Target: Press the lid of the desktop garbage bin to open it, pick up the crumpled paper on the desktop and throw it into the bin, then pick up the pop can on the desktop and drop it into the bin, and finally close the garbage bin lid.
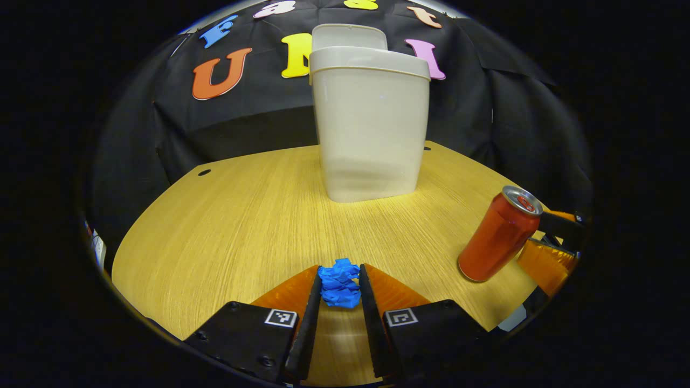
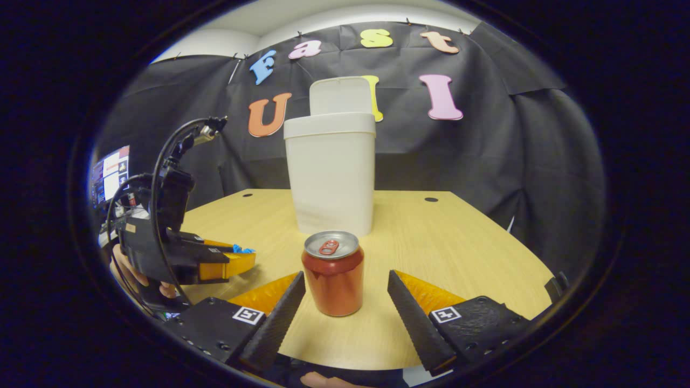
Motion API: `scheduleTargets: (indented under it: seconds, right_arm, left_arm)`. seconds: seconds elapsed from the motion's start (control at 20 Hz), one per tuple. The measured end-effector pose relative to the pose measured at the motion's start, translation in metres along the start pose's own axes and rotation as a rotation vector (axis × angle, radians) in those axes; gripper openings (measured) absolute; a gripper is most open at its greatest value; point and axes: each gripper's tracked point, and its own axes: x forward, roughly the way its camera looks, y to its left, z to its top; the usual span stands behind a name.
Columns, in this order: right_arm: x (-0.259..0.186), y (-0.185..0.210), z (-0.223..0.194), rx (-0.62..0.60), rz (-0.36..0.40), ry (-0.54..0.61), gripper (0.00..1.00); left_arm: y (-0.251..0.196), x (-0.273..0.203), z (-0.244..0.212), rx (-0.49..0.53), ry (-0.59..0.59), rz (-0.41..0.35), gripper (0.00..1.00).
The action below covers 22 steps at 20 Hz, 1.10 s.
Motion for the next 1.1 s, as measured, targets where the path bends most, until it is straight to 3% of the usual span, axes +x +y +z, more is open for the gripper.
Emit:
scheduleTargets:
  seconds: [0.45, 0.55, 0.65, 0.7, 1.1]
  right_arm:
    - [0.036, 0.012, -0.010, -0.028, -0.037, 0.044, 0.96]
    - [0.040, 0.015, -0.008, -0.029, -0.045, 0.044, 0.94]
    - [0.042, 0.016, -0.007, -0.028, -0.046, 0.051, 0.83]
    - [0.041, 0.021, -0.007, -0.027, -0.040, 0.051, 0.83]
    - [0.013, 0.039, 0.055, -0.051, -0.023, -0.064, 0.81]
  left_arm:
    - [0.034, -0.033, 0.033, -0.013, -0.098, 0.059, 0.45]
    - [0.035, -0.041, 0.042, -0.025, -0.117, 0.066, 0.45]
    - [0.040, -0.049, 0.050, -0.036, -0.137, 0.081, 0.45]
    - [0.043, -0.052, 0.053, -0.039, -0.148, 0.088, 0.45]
    - [0.063, -0.079, 0.078, -0.080, -0.239, 0.128, 0.45]
